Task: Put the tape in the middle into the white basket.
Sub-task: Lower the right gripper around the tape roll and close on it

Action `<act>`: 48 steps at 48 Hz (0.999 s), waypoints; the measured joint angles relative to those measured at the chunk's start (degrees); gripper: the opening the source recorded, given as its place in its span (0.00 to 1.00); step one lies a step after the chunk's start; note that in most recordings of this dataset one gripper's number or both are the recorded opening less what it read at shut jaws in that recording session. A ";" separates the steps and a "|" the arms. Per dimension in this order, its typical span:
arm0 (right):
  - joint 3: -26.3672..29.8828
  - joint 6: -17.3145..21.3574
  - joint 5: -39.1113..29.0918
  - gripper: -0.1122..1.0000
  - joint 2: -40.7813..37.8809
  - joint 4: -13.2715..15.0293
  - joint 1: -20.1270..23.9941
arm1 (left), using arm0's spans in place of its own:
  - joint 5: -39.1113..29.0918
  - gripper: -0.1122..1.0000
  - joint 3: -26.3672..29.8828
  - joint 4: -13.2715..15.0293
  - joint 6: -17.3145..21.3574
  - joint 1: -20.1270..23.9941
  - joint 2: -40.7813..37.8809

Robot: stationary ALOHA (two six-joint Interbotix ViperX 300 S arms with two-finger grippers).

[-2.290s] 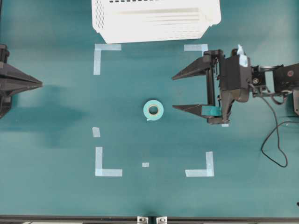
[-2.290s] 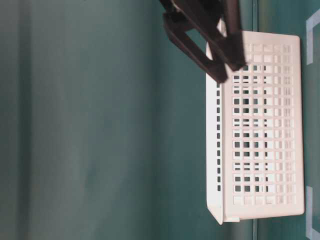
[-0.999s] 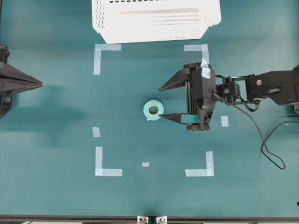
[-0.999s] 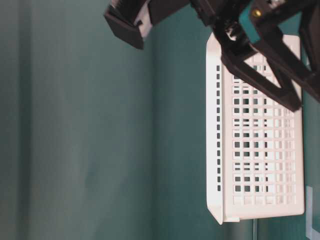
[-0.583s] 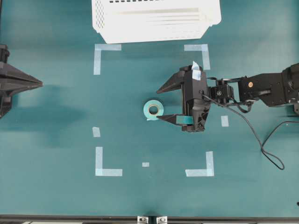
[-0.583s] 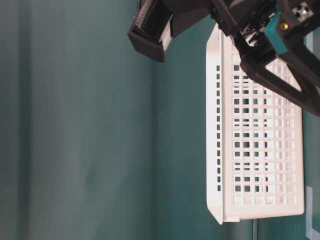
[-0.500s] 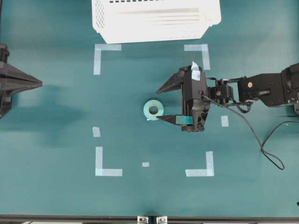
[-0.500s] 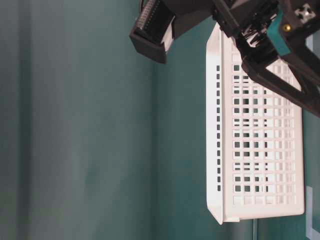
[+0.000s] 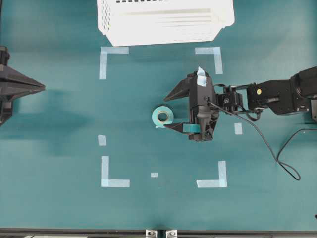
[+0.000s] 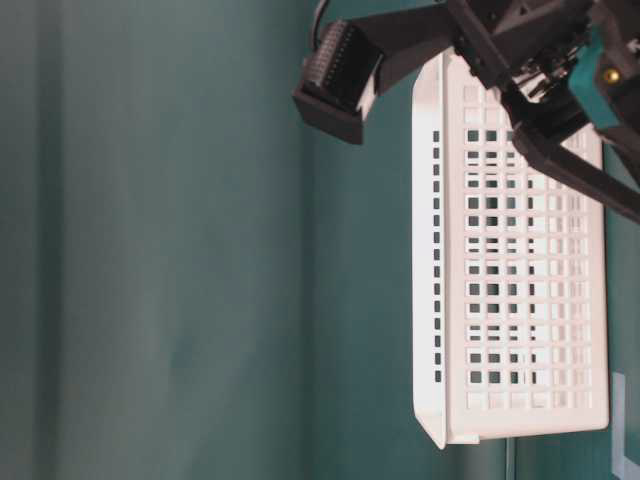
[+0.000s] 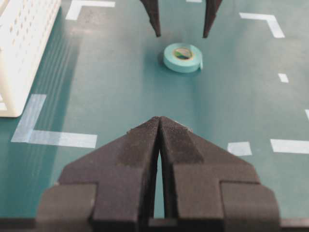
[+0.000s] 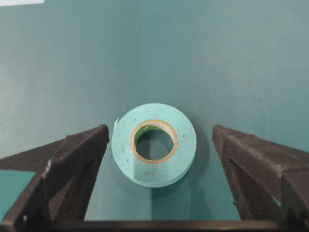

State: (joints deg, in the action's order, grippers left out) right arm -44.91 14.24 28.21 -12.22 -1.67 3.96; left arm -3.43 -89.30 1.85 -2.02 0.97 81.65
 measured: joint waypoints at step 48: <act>2.11 1.23 -0.09 1.00 -3.78 0.00 0.62 | 0.00 0.00 0.00 0.00 -0.09 0.53 0.00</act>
State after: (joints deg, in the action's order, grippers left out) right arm -42.80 15.47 28.13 -16.00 -1.67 4.57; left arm -3.43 -89.30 1.85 -2.11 1.49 81.65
